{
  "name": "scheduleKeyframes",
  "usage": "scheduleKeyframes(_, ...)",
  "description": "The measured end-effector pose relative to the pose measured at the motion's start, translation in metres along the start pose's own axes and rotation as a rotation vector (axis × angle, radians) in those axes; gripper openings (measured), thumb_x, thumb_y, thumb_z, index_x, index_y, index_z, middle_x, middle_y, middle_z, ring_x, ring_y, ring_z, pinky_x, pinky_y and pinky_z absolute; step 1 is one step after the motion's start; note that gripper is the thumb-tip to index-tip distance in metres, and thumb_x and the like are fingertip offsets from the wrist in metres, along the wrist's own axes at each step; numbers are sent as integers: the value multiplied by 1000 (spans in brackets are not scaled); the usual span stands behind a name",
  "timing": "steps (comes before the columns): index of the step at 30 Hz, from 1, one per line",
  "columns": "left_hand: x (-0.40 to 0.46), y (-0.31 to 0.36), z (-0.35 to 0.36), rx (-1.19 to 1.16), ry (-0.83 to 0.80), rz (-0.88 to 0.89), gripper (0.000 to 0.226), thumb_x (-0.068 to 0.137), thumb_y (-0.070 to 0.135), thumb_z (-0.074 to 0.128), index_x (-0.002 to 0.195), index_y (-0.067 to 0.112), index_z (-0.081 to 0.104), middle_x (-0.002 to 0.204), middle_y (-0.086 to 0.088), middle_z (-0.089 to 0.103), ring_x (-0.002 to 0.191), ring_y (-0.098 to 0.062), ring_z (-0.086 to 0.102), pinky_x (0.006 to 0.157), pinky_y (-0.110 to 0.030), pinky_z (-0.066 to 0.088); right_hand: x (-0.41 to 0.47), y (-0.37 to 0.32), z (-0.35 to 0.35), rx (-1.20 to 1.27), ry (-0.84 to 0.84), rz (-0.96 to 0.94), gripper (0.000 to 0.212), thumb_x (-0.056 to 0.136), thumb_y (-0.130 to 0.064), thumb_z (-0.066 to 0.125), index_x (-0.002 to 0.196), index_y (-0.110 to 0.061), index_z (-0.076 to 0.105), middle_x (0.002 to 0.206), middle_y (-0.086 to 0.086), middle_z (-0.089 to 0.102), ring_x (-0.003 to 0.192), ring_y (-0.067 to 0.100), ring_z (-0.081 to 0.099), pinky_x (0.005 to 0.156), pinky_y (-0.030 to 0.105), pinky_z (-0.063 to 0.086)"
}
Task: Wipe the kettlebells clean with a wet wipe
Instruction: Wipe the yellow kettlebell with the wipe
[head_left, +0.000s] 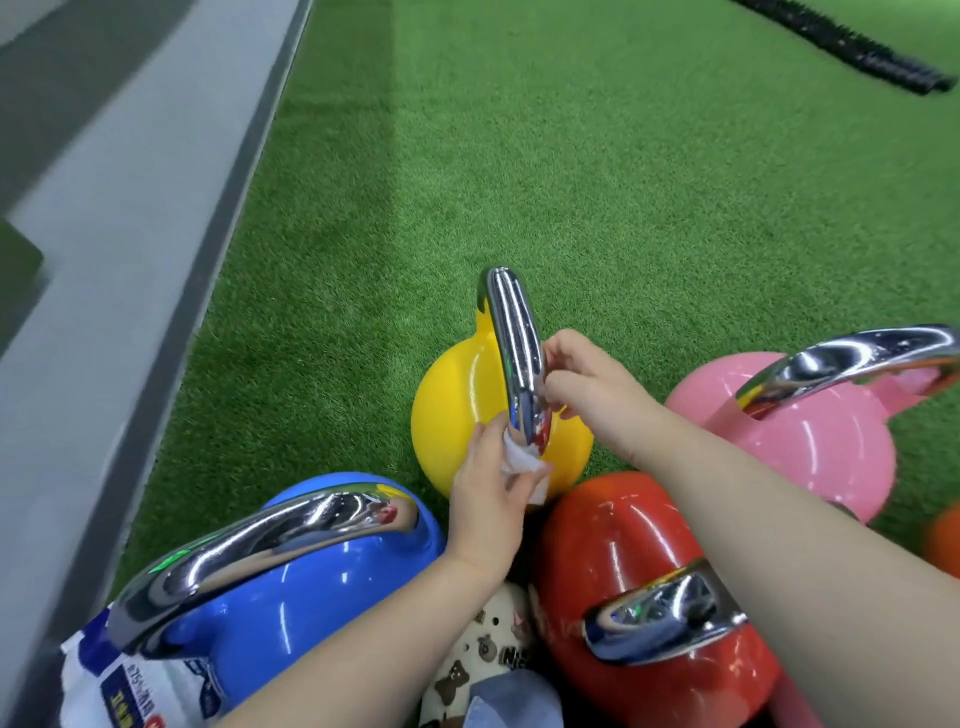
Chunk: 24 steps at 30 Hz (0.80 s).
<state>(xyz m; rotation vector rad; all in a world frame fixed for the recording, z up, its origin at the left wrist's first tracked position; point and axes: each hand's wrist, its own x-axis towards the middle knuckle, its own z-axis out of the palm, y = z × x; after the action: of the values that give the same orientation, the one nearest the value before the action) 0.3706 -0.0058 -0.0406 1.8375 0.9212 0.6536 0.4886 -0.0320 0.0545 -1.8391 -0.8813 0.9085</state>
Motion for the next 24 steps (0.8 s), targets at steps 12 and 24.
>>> scheduleKeyframes(12, 63, 88, -10, -254, 100, -297, 48, 90, 33, 57, 119, -4, 46, 107, -21, 60, 94, -31, 57, 70, -31, 39, 3, 5, -4, -14, 346, -104, 12, 68, -27, 33, 70, -23, 43, 62, -2, 47, 64, 19, 44, 62, 31, 37)
scheduleKeyframes(24, 124, 108, -31, -553, -29, -702, 110, 55, 62, 76, 136, 8, 25, 121, -15, 51, 103, -36, 59, 84, -49, 51, -3, 0, 5, -79, 39, -52, 54, 68, -30, 77, 102, -17, 37, 84, 4, 63, 71, 15, 55, 64, 28, 42)
